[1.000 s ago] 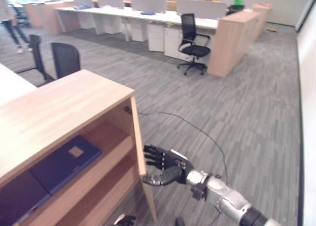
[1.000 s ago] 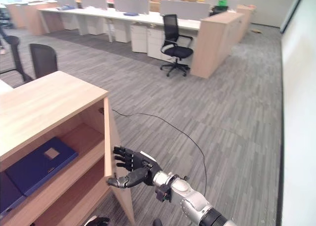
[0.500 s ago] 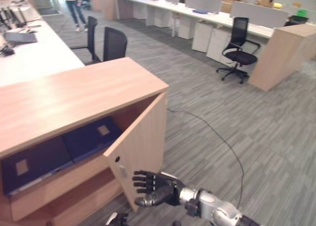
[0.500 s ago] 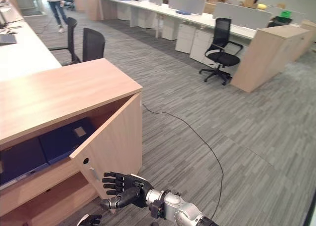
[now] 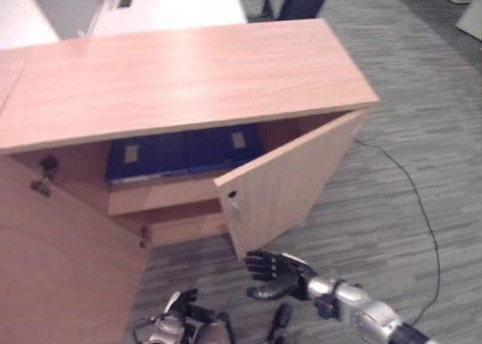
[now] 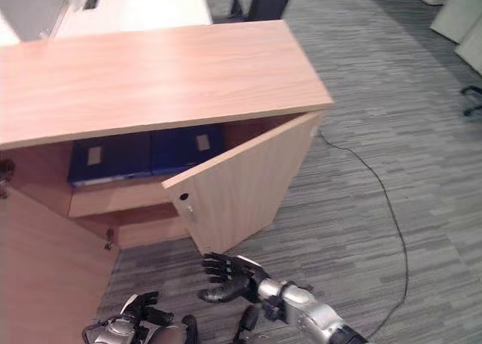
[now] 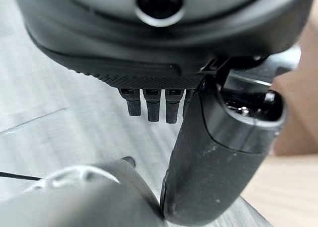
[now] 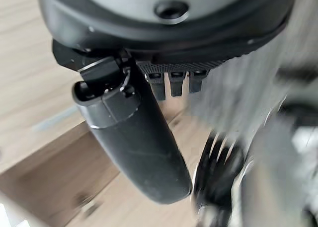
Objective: Put the empty folder in the office cabinet
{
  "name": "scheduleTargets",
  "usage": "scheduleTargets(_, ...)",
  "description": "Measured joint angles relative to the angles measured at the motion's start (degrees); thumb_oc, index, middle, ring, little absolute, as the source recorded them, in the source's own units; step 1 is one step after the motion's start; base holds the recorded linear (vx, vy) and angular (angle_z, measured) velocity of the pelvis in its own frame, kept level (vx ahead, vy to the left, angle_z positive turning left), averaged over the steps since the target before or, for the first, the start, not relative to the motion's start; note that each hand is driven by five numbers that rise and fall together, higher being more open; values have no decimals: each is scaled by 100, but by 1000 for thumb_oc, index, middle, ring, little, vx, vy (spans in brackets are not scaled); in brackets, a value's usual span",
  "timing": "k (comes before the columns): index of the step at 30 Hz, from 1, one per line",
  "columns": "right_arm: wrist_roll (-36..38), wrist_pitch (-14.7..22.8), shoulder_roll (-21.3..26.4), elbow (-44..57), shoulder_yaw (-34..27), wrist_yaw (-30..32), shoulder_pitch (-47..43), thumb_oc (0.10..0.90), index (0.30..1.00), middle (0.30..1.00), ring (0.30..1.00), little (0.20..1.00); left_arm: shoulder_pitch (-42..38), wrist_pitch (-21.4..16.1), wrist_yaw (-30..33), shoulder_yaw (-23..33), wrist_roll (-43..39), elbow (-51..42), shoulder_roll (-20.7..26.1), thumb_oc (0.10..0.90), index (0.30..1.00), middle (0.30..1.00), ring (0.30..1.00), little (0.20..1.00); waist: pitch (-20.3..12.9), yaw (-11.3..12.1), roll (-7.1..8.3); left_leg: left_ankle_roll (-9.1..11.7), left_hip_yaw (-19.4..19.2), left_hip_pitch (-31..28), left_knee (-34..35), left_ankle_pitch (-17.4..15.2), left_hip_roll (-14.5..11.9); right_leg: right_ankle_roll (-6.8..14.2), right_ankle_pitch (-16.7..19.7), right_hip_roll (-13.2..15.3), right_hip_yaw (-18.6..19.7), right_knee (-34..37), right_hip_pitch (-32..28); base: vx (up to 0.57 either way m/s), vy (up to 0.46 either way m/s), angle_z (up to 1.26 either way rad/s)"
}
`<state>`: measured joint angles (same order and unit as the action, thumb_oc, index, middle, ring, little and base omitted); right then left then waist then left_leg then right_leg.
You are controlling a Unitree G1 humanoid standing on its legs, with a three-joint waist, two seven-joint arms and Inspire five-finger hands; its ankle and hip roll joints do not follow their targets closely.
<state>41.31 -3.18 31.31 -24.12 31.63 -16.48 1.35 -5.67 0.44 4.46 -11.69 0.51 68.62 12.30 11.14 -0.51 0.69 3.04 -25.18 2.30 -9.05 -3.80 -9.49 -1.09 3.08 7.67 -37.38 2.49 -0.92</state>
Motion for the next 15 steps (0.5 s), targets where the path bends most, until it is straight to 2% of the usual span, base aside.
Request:
scheduleTargets(1, -453, 8, -170, -688, -557, 165, 188, 800, 900, 900, 900, 900, 70, 13, -82, -20, -11, -24, -36, 800, 900, 900, 900, 900, -15, -24, -95, -141, -95, -8, 220, 80, 178, 214, -71, 205, -289, -260, -37, 9, 111, 147)
scheduleTargets(3, -1032, -145, -177, -1273, -852, 459, 355, 800, 900, 900, 900, 900, 103, 43, -119, -110, -7, -181, -21, 800, 900, 900, 900, 900, -33, -49, -133, -268, 115, 59, 230, 164, 424, 337, -161, 437, -371, -375, -154, 36, 159, 150)
scheduleTargets(4, -1491, -193, -402, -1860, -1362, 588, 495, 800, 900, 900, 900, 900, 225, 46, -116, -91, -2, -298, 14, 800, 900, 900, 900, 900, -77, -37, -218, -332, 315, 50, 390, 173, 585, 357, -137, 572, -510, -374, -329, 53, 219, 129)
scheduleTargets(7, -1838, -234, -772, -2547, -1835, 955, 436, 800, 900, 900, 900, 900, 382, 76, -95, -11, -9, -268, 16, 800, 900, 900, 900, 900, -168, 19, -370, -447, 552, -70, 600, 227, 726, 337, -190, 768, -555, -771, -417, 25, 234, 87)
scheduleTargets(8, -1993, -190, -1037, -2976, -2244, 1145, 324, 800, 900, 900, 900, 900, 434, 82, -71, 47, -9, -151, -8, 800, 900, 900, 900, 900, -225, 82, -447, -491, 659, -165, 708, 257, 791, 332, -195, 879, -570, -1018, -481, -8, 208, 69)
scheduleTargets(10, -2175, -184, -1288, -3625, -2556, 1524, 168, 800, 900, 900, 900, 900, 555, 82, -1, -5, -16, -49, -65, 800, 900, 900, 900, 900, -353, 99, -562, -616, 798, -388, 912, 323, 908, 342, -201, 1117, -581, -1522, -554, -6, 176, 84)
scheduleTargets(11, -2290, -160, -1419, -4128, -2686, 1752, -11, 800, 900, 900, 900, 900, 600, 76, 53, -4, -27, 67, -74, 800, 900, 900, 900, 900, -426, 123, -592, -718, 1008, -494, 1024, 337, 978, 438, -265, 1287, -622, -1944, -533, -1, 147, 94)
scheduleTargets(12, -2323, -155, -1601, -4464, -2846, 1979, -88, 800, 900, 900, 900, 900, 641, 78, 171, 8, -31, 93, -31, 800, 900, 900, 900, 900, -519, 235, -530, -814, 1240, -525, 1090, 286, 1065, 686, -655, 1438, -617, -2088, -463, 15, 188, 92)
scheduleTargets(13, -2324, -159, -1754, -4613, -2948, 2107, -185, 800, 900, 900, 900, 900, 715, 80, 267, 41, -36, 190, 16, 800, 900, 900, 900, 900, -547, 298, -423, -846, 1368, -517, 1107, 315, 1142, 738, -699, 1421, -671, -1707, -447, 28, 288, 119)
scheduleTargets(14, -2321, -86, -2047, -4634, -3314, 2398, -94, 800, 900, 900, 900, 900, 928, 83, 292, 222, -64, 355, 48, 800, 900, 900, 900, 900, -702, 408, -134, -836, 1611, -443, 1115, 306, 1417, 872, -120, 1476, -955, -1031, -620, 20, 277, 105)
scheduleTargets(15, -2312, -78, -2060, -4667, -3323, 2458, 44, 800, 900, 900, 900, 900, 972, 78, 289, 286, -156, 432, -40, 800, 900, 900, 900, 900, -752, 462, -147, -800, 1726, -424, 1098, 288, 1457, 919, -85, 1511, -1092, -1030, -702, 10, 187, 109)
